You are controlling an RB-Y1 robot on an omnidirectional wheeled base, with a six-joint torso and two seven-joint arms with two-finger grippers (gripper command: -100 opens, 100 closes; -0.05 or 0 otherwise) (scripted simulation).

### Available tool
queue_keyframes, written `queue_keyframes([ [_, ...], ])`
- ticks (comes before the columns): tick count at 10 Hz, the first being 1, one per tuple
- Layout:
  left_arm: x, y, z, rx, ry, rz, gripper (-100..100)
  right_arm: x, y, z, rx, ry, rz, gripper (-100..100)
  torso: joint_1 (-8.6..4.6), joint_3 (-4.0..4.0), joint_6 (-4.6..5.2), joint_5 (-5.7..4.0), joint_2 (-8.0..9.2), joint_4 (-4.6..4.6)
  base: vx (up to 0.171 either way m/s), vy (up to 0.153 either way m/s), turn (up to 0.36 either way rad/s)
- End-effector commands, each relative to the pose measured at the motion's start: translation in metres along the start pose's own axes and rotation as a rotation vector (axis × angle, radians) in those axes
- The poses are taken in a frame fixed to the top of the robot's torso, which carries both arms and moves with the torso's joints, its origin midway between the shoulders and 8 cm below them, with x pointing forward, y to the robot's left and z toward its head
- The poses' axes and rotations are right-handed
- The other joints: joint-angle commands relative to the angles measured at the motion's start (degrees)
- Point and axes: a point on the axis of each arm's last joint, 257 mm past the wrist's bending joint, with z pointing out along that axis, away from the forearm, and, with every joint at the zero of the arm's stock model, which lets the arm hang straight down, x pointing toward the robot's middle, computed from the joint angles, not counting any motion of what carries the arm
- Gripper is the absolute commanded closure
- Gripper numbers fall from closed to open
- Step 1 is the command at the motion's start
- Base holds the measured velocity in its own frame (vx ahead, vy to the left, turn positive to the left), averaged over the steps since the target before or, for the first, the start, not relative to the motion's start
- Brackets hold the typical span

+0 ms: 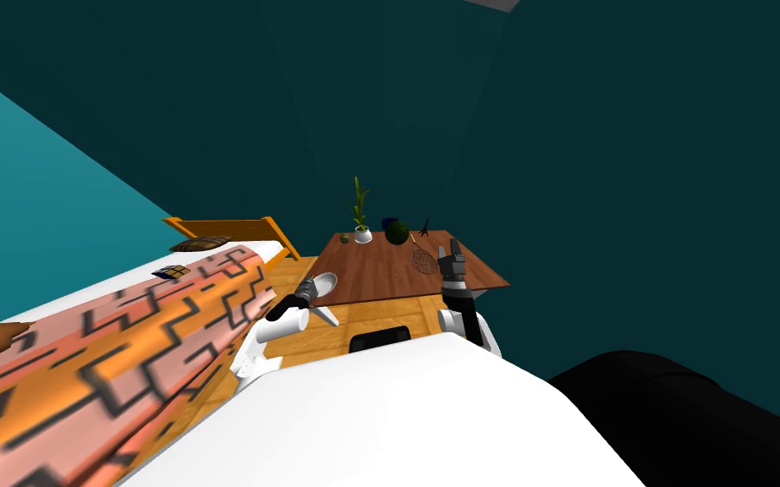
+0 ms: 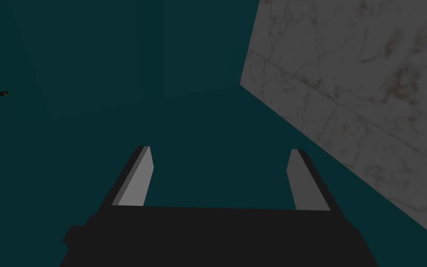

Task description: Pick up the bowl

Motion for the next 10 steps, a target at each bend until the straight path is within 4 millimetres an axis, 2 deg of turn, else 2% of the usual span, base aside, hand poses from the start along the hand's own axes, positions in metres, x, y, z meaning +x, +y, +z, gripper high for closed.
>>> queue_keyframes([
  [1,-0.002,0.009,0.002,-0.034,-0.005,-0.004,-100,0.0,0.0,0.0,0.0,0.0,0.0,0,0.0,0.0,0.0,0.0,0.0,0.0,0.023,0.002,-0.02],
  [3,-0.008,0.04,0.009,-0.134,-0.017,-0.019,-100,0.0,0.0,0.0,0.0,0.0,0.0,0,0.02,0.02,0.01,0.0,0.03,0.01,0.035,0.008,-0.052],
  [4,-0.008,0.043,0.008,-0.147,-0.019,-0.019,-100,0.0,0.0,0.0,0.0,0.0,0.0,0,0.03,-0.01,0.0,0.01,-0.02,0.0,0.04,0.006,-0.012],
  [5,-0.011,0.058,0.01,-0.196,-0.025,-0.025,-100,0.0,0.0,0.0,0.0,0.0,0.0,0,0.02,-0.01,0.0,0.0,-0.02,0.0,0.036,0.007,-0.032],
  [6,-0.011,0.059,0.01,-0.2,-0.026,-0.025,-100,0.0,0.0,0.0,0.0,0.0,0.0,0,0.02,0.0,0.0,0.0,-0.01,0.0,0.024,0.007,-0.017],
  [10,-0.022,0.11,0.01,-0.376,-0.05,-0.043,-100,0.0,0.0,0.0,0.0,0.0,0.0,0,0.03,-0.02,-0.01,0.0,-0.03,-0.01,0.041,0.005,-0.043],
])
